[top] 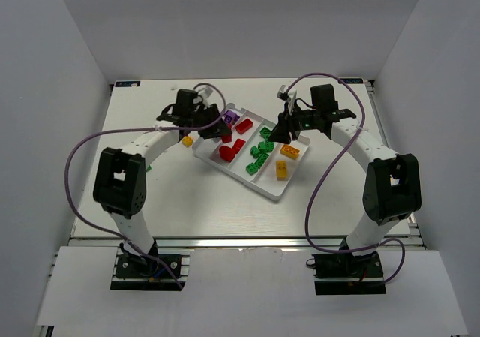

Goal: Sort the legos into containers by color

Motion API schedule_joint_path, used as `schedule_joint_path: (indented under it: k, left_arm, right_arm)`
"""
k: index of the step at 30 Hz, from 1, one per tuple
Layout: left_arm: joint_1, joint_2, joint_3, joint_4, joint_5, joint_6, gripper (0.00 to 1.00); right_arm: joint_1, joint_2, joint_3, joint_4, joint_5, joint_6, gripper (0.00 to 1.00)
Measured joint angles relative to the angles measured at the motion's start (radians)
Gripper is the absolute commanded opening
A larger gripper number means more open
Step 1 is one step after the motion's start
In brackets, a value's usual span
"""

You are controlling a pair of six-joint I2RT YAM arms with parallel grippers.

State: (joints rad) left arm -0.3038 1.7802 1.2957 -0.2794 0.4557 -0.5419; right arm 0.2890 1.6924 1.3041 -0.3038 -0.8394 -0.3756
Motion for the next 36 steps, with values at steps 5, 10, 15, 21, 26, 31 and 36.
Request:
schedule_joint_path:
  k: [5, 10, 15, 21, 26, 31, 36]
  left_arm:
    - [-0.083, 0.121, 0.159, -0.082, -0.040, 0.110, 0.08]
    - [-0.102, 0.259, 0.347, -0.186, -0.106, 0.185, 0.20]
    - [-0.123, 0.344, 0.425, -0.262, -0.167, 0.232, 0.25]
    - [-0.140, 0.359, 0.428, -0.322, -0.211, 0.249, 0.31]
    - [-0.142, 0.359, 0.435, -0.328, -0.231, 0.253, 0.38]
    - [-0.141, 0.358, 0.435, -0.330, -0.239, 0.253, 0.43]
    - [-0.142, 0.357, 0.435, -0.331, -0.243, 0.252, 0.53]
  right_arm:
    - [0.000, -0.005, -0.007, 0.001, 0.001, 0.001, 0.50]
    - [0.000, -0.021, -0.013, 0.000, 0.002, 0.001, 0.51]
    - [0.000, -0.037, -0.020, 0.002, 0.002, 0.000, 0.51]
    - [0.000, -0.037, -0.020, 0.002, 0.003, 0.000, 0.51]
    - [0.000, -0.037, -0.020, 0.002, 0.003, 0.000, 0.51]
    - [0.000, -0.037, -0.020, 0.002, 0.003, 0.001, 0.52]
    - [0.000, -0.037, -0.020, 0.002, 0.003, 0.001, 0.52]
